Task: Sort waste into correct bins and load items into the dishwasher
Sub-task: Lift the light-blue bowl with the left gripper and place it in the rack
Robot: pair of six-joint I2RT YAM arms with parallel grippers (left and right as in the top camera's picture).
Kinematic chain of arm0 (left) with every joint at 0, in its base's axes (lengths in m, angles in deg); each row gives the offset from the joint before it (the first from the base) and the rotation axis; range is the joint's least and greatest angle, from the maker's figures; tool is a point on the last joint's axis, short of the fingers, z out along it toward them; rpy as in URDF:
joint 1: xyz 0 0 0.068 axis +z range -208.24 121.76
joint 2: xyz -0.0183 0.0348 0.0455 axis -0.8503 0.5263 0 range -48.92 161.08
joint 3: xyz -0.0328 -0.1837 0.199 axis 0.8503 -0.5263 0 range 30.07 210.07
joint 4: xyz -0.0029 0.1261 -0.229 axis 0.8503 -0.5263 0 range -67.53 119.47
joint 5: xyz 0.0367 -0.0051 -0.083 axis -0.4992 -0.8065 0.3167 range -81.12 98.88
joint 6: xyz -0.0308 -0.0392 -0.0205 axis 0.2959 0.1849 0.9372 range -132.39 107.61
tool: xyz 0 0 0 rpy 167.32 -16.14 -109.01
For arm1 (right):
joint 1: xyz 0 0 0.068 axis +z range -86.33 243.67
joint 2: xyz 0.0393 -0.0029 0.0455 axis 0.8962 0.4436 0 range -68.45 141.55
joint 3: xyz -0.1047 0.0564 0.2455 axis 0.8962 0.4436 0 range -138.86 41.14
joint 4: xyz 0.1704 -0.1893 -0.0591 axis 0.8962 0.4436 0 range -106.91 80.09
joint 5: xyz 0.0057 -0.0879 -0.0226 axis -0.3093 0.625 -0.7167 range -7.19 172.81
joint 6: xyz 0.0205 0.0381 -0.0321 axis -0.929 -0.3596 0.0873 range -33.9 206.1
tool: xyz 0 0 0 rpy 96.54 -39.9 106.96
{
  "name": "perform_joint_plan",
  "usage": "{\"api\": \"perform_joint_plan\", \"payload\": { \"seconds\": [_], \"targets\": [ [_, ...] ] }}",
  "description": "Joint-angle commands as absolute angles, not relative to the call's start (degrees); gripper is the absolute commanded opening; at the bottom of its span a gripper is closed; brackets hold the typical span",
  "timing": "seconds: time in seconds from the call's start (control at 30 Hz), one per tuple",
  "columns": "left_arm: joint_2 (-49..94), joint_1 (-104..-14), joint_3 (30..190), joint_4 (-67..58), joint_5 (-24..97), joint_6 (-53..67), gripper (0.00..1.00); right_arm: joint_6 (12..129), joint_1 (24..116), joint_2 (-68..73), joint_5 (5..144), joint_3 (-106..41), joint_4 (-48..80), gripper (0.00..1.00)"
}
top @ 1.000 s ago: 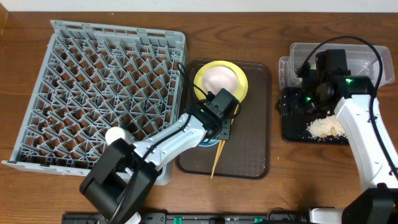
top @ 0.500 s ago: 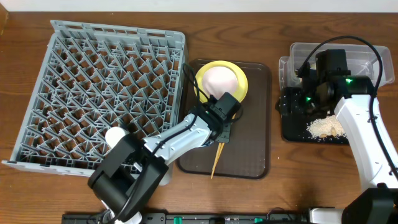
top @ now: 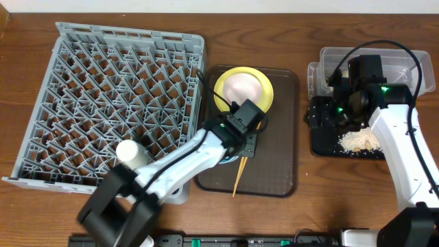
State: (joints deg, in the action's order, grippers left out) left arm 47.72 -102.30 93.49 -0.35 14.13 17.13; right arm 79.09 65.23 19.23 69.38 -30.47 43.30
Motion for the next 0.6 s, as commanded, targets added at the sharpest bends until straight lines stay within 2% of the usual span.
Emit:
{"api": "perform_joint_plan", "payload": {
  "seconds": [0.0, 0.13, 0.33, 0.57],
  "targets": [
    [38.9, -102.2, 95.3, -0.9, 17.0, 15.1, 0.06, 79.6, 64.5, 18.1, 69.5, -31.0, 43.3, 0.82],
    [32.3, -100.1, 95.3, -1.6, 17.0, 11.9, 0.06, 79.5, 64.5, 18.1, 69.5, -31.0, 43.3, 0.82],
    [24.9, -92.4, 95.3, -3.9, 17.8, 10.1, 0.06, 79.5, 64.5, 18.1, 69.5, -31.0, 43.4, 0.82],
    [20.6, -77.9, 95.3, -2.5, 33.4, 6.8, 0.06, 79.5, 64.5, 18.1, 69.5, -31.0, 43.4, 0.82]
  ]
}}
